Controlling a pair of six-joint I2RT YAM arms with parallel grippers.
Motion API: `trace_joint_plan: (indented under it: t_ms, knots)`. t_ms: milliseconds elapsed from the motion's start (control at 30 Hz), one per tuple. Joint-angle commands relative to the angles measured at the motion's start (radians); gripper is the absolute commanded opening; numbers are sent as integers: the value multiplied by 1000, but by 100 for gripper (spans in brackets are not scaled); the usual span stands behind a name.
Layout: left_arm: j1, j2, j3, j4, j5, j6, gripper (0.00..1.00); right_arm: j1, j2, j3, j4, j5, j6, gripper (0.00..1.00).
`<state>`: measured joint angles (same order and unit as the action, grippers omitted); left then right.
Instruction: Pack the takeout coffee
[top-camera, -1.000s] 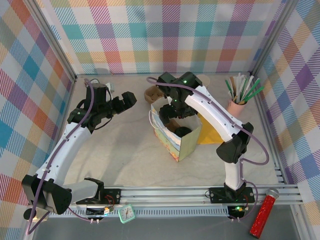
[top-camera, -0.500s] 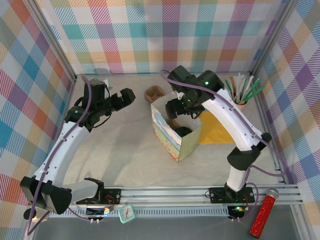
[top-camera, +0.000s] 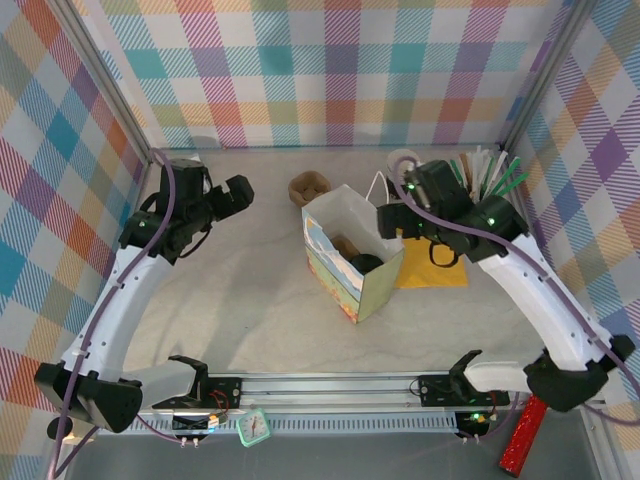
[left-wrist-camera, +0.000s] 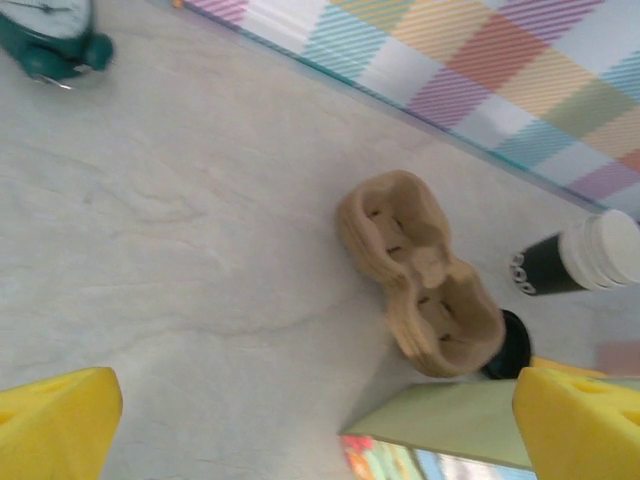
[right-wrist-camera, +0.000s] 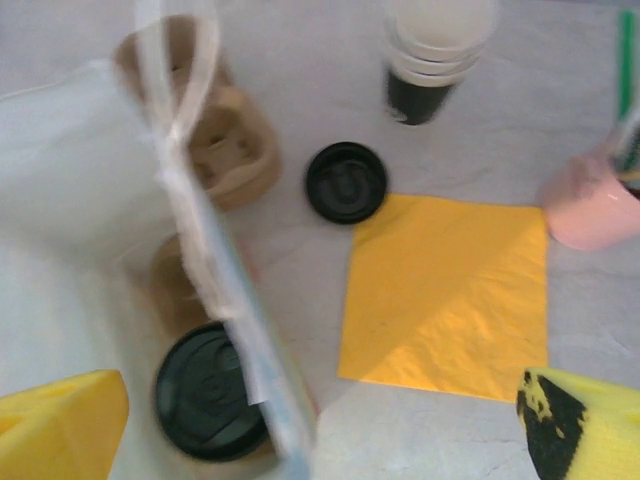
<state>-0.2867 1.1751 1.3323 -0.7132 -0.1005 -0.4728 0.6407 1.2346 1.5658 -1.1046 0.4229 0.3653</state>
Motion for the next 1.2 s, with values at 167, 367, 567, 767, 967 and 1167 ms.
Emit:
trace_joint_plan:
  t_ms: [167,367,567,767,967,1167]
  knots:
    - [19,-50,-139,42,-379,99,100,-195,-194,-508,514,112,-69,99]
    - [62,-19,-372,319,-628,218,100,-394,-238,-837,866,78,-147,99]
    - [113,59,-456,421,-621,201,100,-498,-198,-1007,1122,17,-169,99]
    - [119,64,-563,622,-558,249,100,-515,-102,-1044,1260,-21,-218,99]
    - [131,96,-727,890,-492,372,100,-532,-17,-1130,1512,-93,-278,99]
    - [140,159,-779,993,-443,384,100,-533,82,-1095,1525,-107,-283,99]
